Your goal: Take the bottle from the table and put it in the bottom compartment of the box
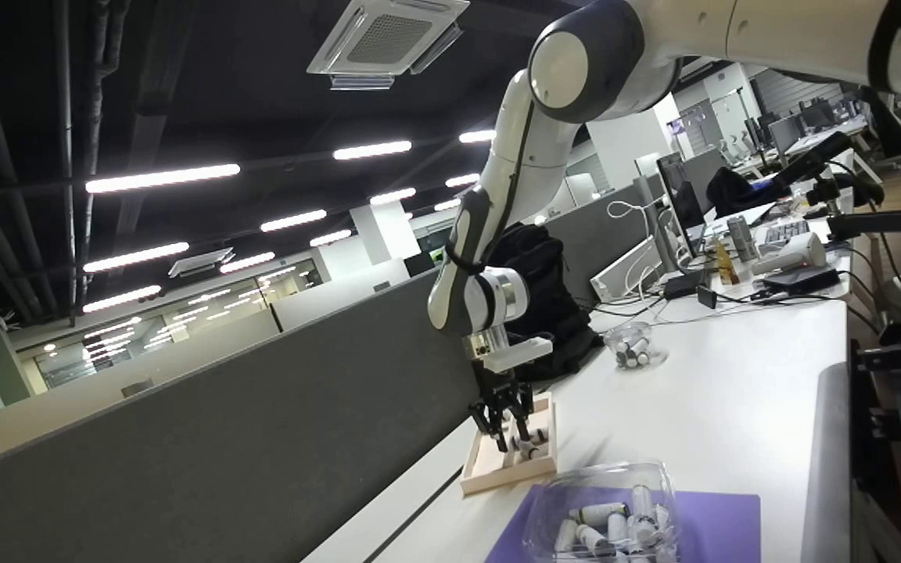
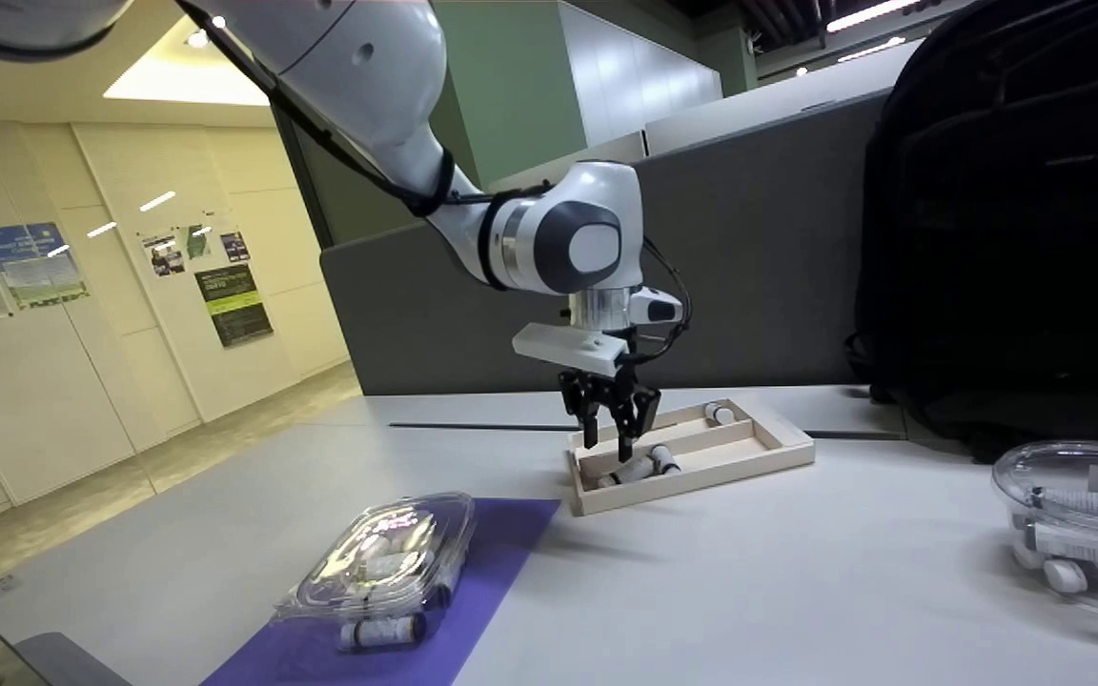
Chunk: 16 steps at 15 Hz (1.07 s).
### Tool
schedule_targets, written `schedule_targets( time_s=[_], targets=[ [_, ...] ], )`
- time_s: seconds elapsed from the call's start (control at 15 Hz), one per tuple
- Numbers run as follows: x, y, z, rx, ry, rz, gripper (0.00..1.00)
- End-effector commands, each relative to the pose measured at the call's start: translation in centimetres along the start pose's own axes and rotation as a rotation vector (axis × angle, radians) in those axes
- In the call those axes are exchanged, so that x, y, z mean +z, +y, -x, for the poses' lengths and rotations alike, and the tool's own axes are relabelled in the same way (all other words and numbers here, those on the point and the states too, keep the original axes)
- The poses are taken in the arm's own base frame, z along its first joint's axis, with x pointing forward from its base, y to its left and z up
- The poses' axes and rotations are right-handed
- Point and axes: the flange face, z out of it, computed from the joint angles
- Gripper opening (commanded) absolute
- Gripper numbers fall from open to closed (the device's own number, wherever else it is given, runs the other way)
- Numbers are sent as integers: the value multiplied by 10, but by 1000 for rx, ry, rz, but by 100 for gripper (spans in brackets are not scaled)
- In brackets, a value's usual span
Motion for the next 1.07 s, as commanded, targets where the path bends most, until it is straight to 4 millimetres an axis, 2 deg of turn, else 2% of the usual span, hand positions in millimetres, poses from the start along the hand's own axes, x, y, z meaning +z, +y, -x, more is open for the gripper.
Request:
schedule_targets(
  time_s=[0.0, 0.13, 0.2, 0.47, 0.67, 0.87, 1.0],
  targets=[
    [-14, -7, -5, 25, 3, -24, 88],
    [-25, -18, 0, -4, 21, -25, 98],
    [-33, -24, 4, -21, 33, -25, 100],
    [-70, -52, 24, -84, 77, -13, 100],
    [-92, -65, 46, -62, 60, 2, 100],
    [-104, -64, 66, -41, 38, 46, 100],
    [-97, -51, 77, 3, -49, 100, 100]
  ],
)
